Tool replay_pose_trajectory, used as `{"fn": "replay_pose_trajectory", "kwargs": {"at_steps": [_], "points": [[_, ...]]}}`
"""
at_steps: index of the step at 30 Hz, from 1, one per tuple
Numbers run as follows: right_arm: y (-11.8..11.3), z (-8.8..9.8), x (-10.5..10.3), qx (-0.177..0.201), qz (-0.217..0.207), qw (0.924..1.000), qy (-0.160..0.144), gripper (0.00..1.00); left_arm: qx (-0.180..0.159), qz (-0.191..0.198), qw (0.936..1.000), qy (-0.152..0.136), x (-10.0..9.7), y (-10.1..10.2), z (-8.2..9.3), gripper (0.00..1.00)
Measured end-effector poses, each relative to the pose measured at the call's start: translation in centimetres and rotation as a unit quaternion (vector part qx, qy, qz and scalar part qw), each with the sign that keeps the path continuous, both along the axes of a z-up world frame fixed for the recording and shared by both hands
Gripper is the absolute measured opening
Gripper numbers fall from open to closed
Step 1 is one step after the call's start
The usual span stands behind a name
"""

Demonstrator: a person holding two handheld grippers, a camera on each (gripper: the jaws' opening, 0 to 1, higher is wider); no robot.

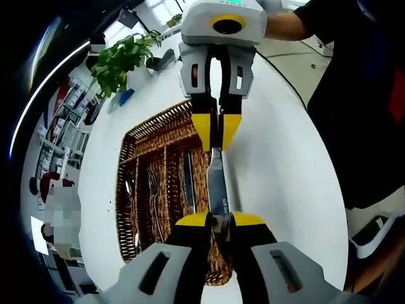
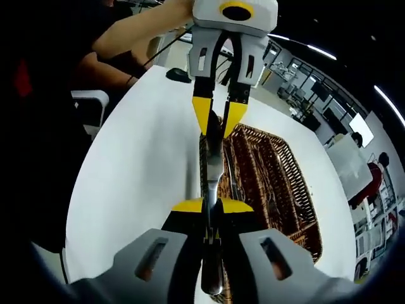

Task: Arrange the knives, forks, and spoons in their matching storage slots by inserting each utensil handle-first until every utensil is classified and aligned in the correct compartment

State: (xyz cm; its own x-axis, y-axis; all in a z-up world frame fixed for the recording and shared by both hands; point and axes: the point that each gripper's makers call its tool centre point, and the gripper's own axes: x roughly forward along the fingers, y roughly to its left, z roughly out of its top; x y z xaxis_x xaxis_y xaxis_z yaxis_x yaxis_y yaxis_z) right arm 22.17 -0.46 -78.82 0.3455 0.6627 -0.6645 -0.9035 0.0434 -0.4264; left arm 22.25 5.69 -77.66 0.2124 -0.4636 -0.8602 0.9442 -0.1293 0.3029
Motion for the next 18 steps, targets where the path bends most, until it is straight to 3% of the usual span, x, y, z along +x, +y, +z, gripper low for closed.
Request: {"fn": "replay_pose_trajectory", "kwargs": {"at_steps": [6, 12, 18], "points": [[1.2, 0.1, 1.1, -0.009, 0.015, 0.9998, -0.006, 0.05, 0.011, 0.015, 0.9998, -0.004, 1.0, 1.1, 0.0, 0.11], [2.3, 0.2, 2.2, 0.004, 0.02, 0.9998, -0.002, 0.05, 0.016, 0.031, 0.9994, -0.008, 2.1, 2.3, 0.3, 0.11], [3.3, -0.4, 3.2, 0.021, 0.02, 0.9995, 0.011, 0.05, 0.045, 0.036, 0.9983, -0.008, 3.1, 3.2, 0.0, 0.11]]}}
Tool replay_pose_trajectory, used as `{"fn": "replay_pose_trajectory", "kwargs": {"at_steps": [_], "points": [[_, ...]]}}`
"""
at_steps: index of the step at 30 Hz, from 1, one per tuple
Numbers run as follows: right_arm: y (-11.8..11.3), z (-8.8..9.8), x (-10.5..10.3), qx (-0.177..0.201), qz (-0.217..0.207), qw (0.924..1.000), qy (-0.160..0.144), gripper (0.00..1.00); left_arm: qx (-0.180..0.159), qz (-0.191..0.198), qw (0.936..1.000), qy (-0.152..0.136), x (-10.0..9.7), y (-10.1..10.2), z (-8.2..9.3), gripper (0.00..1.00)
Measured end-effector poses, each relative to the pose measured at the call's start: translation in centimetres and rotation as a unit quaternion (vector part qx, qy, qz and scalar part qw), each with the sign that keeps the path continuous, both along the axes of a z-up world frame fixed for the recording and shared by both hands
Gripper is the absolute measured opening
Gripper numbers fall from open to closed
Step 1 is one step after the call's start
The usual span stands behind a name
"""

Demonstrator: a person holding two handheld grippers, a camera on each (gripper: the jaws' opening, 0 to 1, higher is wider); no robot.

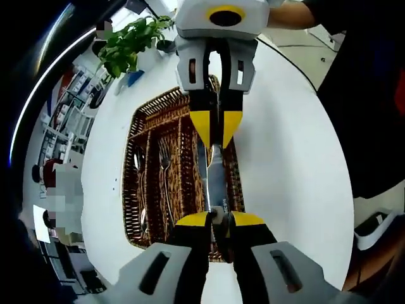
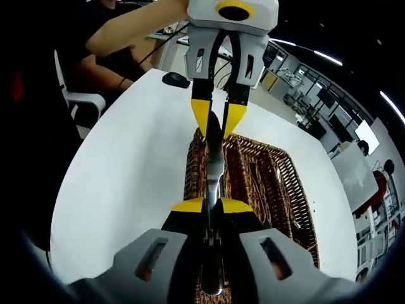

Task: Arrange the knives, forks, and spoons in their matching storage slots by inserting each utensil handle-first until every utensil is classified and aligned in the correct compartment

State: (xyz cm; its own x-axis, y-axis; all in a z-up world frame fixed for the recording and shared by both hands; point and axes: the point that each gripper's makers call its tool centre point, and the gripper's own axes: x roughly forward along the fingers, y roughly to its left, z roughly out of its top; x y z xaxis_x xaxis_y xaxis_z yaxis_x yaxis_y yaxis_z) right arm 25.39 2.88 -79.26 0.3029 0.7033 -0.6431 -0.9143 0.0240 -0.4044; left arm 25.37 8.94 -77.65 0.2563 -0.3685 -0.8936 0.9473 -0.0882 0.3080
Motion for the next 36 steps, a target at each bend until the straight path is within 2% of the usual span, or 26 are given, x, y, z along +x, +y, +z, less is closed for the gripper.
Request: {"fn": "replay_pose_trajectory", "kwargs": {"at_steps": [5, 13, 22, 26, 29, 31, 32, 33, 34, 36], "points": [[0.4, -0.5, 0.5, 0.019, -0.003, 0.9995, 0.024, 0.05, 0.016, -0.001, 0.9997, 0.017, 0.8, 0.4, -0.3, 0.11], [0.9, -1.4, 1.3, 0.039, -0.008, 0.9982, 0.044, 0.05, 0.047, -0.003, 0.9984, 0.03, 1.5, 0.8, -0.9, 0.11], [0.9, -3.2, 1.2, 0.055, -0.017, 0.9936, 0.097, 0.06, 0.071, -0.011, 0.9959, 0.056, 1.7, 0.5, -1.7, 0.11], [0.9, -3.1, 1.4, 0.065, -0.025, 0.9913, 0.111, 0.06, 0.086, -0.016, 0.9945, 0.058, 1.8, 0.4, -1.6, 0.11], [0.7, -3.2, 1.4, 0.074, -0.034, 0.9879, 0.132, 0.07, 0.092, -0.018, 0.9937, 0.062, 2.0, 0.3, -1.7, 0.11], [1.1, -2.6, 1.0, 0.112, -0.038, 0.9802, 0.158, 0.07, 0.09, -0.018, 0.9933, 0.07, 1.9, 0.3, -2.0, 0.11], [1.2, -2.1, 0.7, 0.13, -0.041, 0.9753, 0.173, 0.08, 0.102, -0.023, 0.9915, 0.077, 1.6, 0.6, -2.4, 0.11], [1.1, -1.7, 0.6, 0.147, -0.045, 0.9717, 0.18, 0.09, 0.106, -0.014, 0.9917, 0.071, 1.8, 0.9, -2.6, 0.11], [1.0, -1.6, 0.7, 0.15, -0.046, 0.9717, 0.177, 0.09, 0.122, -0.01, 0.9899, 0.071, 1.8, 1.5, -2.8, 0.11], [0.4, -1.5, 0.9, 0.153, -0.061, 0.9718, 0.169, 0.16, 0.118, -0.009, 0.9902, 0.074, 1.7, 1.7, -3.4, 0.11]]}}
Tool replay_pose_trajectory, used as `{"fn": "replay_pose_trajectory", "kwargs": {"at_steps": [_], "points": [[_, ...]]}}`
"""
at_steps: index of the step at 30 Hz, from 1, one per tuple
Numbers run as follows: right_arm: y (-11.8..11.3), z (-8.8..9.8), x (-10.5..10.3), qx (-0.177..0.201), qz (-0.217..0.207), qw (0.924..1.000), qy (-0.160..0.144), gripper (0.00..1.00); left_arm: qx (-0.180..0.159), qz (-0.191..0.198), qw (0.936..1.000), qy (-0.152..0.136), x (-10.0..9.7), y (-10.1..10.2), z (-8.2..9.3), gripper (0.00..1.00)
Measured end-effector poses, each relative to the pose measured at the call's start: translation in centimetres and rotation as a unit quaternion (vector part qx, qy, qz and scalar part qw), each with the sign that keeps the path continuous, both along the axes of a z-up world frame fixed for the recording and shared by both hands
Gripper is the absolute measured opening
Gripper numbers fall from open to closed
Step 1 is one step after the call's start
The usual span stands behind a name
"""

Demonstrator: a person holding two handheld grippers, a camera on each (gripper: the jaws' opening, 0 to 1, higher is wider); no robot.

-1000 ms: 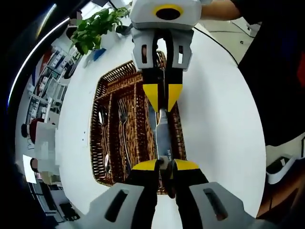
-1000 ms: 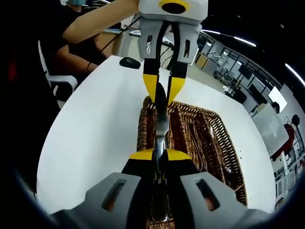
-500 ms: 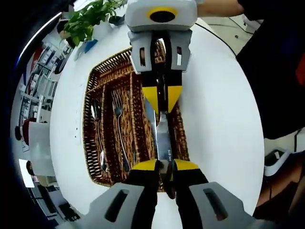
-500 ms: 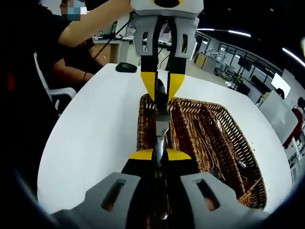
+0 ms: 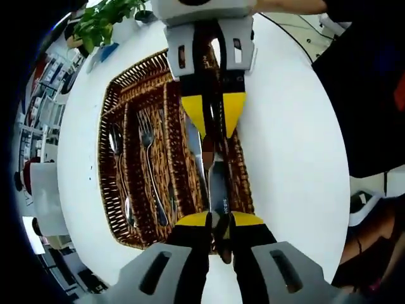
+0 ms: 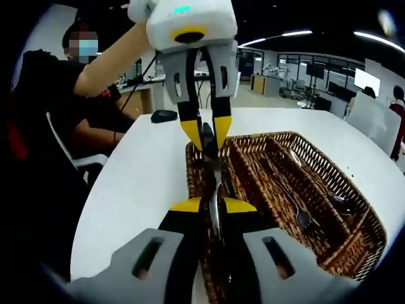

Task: Arrange the knives, forks, and spoons in their matching storage slots by inserting each utensil handle-first until every utensil is classified and aligned in the correct compartment

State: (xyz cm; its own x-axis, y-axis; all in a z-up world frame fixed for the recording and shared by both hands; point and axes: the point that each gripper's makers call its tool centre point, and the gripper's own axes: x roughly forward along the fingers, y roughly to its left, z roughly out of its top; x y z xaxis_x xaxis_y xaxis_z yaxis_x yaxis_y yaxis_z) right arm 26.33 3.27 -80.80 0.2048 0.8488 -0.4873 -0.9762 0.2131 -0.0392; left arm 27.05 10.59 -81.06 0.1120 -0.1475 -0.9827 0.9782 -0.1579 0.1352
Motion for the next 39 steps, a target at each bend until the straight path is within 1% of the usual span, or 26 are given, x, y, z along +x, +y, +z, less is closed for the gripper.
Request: {"fn": "replay_pose_trajectory", "kwargs": {"at_steps": [2, 3, 5, 6, 8, 9, 10, 11, 12, 13, 14, 15, 16, 17, 18, 19, 20, 22, 23, 26, 28, 33, 39], "points": [[-0.5, 0.4, 0.4, 0.015, -0.028, 0.9995, -0.001, 0.2, -0.001, 0.007, 1.0, 0.006, 0.0, 0.3, -0.6, 0.11], [-0.6, 0.7, 0.5, 0.03, -0.041, 0.9987, -0.003, 0.2, -0.002, 0.008, 0.9999, 0.008, 0.0, 0.4, -0.8, 0.11], [-1.0, 1.2, 0.5, 0.047, -0.056, 0.9973, -0.003, 0.24, -0.003, 0.011, 0.9999, 0.01, 0.0, 0.4, -1.0, 0.11], [-1.3, 1.4, 0.7, 0.056, -0.071, 0.9959, -0.006, 0.26, -0.004, 0.013, 0.9998, 0.011, 0.0, 0.5, -1.1, 0.11], [-1.8, 1.7, 0.6, 0.066, -0.086, 0.994, -0.01, 0.3, -0.006, 0.015, 0.9998, 0.011, 0.0, 0.5, -1.3, 0.11], [-2.3, 2.1, 0.8, 0.081, -0.106, 0.9911, -0.008, 0.32, -0.006, 0.015, 0.9998, 0.011, 0.1, 0.5, -1.4, 0.11], [-2.5, 2.3, 0.7, 0.087, -0.111, 0.9899, -0.011, 0.34, -0.007, 0.016, 0.9998, 0.01, 0.2, 0.5, -1.4, 0.1], [-3.0, 2.8, 0.7, 0.102, -0.123, 0.9871, -0.014, 0.36, -0.006, 0.014, 0.9999, -0.001, 0.6, 0.6, -1.4, 0.0], [-3.4, 3.1, 0.7, 0.111, -0.132, 0.9848, -0.014, 0.38, -0.033, 0.028, 0.999, -0.014, 1.4, -0.1, -0.8, 0.0], [-3.9, 3.4, 0.7, 0.119, -0.147, 0.9818, -0.016, 0.4, -0.044, 0.037, 0.9982, 0.015, 0.5, -0.4, -0.9, 0.0], [-4.3, 3.5, 0.6, 0.119, -0.153, 0.9809, -0.019, 0.42, -0.044, 0.019, 0.9988, 0.009, 0.5, -0.6, -0.8, 0.0], [-4.7, 3.8, 0.6, 0.126, -0.16, 0.9788, -0.022, 0.41, -0.04, 0.024, 0.9989, 0.008, 0.6, -0.5, -0.9, 0.0], [-4.8, 4.4, 0.5, 0.148, -0.168, 0.9743, -0.02, 0.4, -0.042, 0.039, 0.998, 0.025, 0.4, -0.6, -1.5, 0.0], [-5.1, 4.4, 0.4, 0.148, -0.17, 0.9741, -0.019, 0.4, -0.028, 0.052, 0.9979, 0.028, 0.4, 0.0, -2.1, 0.0], [-5.4, 4.6, 0.4, 0.152, -0.174, 0.9728, -0.022, 0.41, -0.012, 0.034, 0.9992, 0.017, 0.5, 0.5, -2.5, 0.0], [-5.5, 4.7, 0.3, 0.153, -0.175, 0.9723, -0.022, 0.41, -0.029, 0.03, 0.9991, 0.012, 0.5, 0.2, -2.4, 0.0], [-5.8, 4.9, 0.1, 0.156, -0.178, 0.9714, -0.023, 0.41, -0.036, 0.036, 0.9984, 0.022, 0.1, -0.1, -2.1, 0.0], [-6.0, 5.1, -0.2, 0.156, -0.18, 0.9708, -0.025, 0.41, -0.029, 0.029, 0.999, 0.019, -0.1, 0.1, -2.3, 0.01], [-6.1, 5.1, -0.3, 0.155, -0.181, 0.9709, -0.026, 0.41, -0.025, 0.031, 0.9991, 0.018, 0.0, 0.3, -2.4, 0.01], [-6.5, 5.0, -0.8, 0.152, -0.18, 0.9714, -0.029, 0.42, -0.031, 0.038, 0.9986, 0.02, 0.2, 0.4, -2.4, 0.01], [-6.8, 4.9, -1.0, 0.153, -0.184, 0.9704, -0.029, 0.42, -0.037, 0.039, 0.9984, 0.012, 0.4, 0.2, -2.2, 0.05], [-7.2, 4.3, -1.3, 0.151, -0.189, 0.9701, -0.021, 0.44, -0.034, 0.035, 0.9988, 0.003, 0.5, 0.2, -2.1, 0.14], [-7.6, 4.1, -1.6, 0.154, -0.195, 0.9686, -0.018, 0.44, -0.034, 0.031, 0.9989, 0.005, 0.5, 0.0, -2.0, 0.17]]}}
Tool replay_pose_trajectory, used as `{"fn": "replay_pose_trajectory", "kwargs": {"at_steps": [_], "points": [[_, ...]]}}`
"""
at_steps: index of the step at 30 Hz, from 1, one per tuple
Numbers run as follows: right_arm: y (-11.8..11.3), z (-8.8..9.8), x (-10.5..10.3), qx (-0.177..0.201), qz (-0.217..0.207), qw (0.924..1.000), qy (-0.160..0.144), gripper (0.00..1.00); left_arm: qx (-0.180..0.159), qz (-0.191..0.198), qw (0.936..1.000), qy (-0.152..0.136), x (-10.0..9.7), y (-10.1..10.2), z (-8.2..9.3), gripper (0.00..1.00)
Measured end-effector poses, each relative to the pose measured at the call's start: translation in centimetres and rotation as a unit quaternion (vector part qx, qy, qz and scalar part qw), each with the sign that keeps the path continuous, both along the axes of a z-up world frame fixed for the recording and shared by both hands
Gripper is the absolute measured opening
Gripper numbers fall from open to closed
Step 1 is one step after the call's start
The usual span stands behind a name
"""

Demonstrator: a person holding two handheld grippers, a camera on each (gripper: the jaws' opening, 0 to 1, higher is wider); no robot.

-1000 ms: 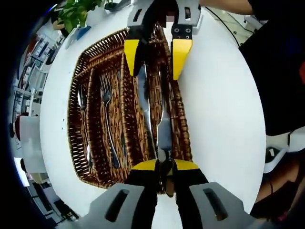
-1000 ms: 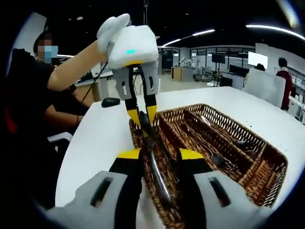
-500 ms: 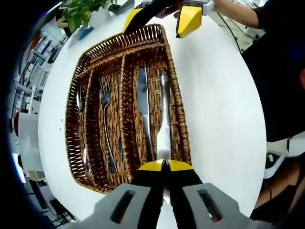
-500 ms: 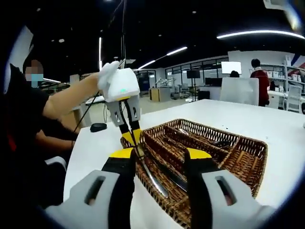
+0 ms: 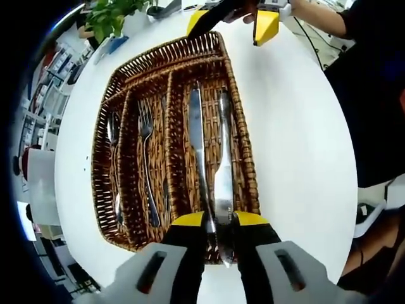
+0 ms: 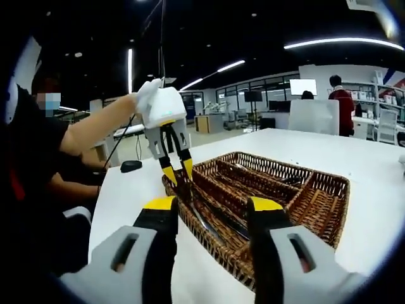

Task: Arrange the knives, forks, and spoons in their matching storage slots by inserting each utensil handle-first until every utensil is classified and aligned in the correct compartment

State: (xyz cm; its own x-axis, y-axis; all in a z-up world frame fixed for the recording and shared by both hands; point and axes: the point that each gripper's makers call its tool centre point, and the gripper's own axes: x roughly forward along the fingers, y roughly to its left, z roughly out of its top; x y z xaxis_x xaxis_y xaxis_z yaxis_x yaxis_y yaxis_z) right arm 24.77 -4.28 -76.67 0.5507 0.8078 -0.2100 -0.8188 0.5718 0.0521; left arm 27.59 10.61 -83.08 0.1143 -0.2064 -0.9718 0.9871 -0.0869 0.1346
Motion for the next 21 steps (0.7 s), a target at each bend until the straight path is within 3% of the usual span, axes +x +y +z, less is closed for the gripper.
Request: {"fn": "replay_pose_trajectory", "kwargs": {"at_steps": [4, 15, 21], "points": [[-0.5, 0.3, -0.4, -0.002, -0.007, 1.0, -0.006, 0.44, 0.032, -0.007, 0.9994, 0.006, -0.2, 0.9, -1.0, 0.2], [-2.5, 0.7, -1.3, -0.048, -0.056, 0.9968, -0.03, 0.51, 0.029, -0.002, 0.9995, 0.016, -0.2, 0.7, -1.9, 0.14], [-2.9, 0.0, -1.5, -0.059, -0.058, 0.9963, -0.021, 0.51, 0.028, -0.002, 0.9995, 0.015, -0.3, 0.4, -1.8, 0.13]]}}
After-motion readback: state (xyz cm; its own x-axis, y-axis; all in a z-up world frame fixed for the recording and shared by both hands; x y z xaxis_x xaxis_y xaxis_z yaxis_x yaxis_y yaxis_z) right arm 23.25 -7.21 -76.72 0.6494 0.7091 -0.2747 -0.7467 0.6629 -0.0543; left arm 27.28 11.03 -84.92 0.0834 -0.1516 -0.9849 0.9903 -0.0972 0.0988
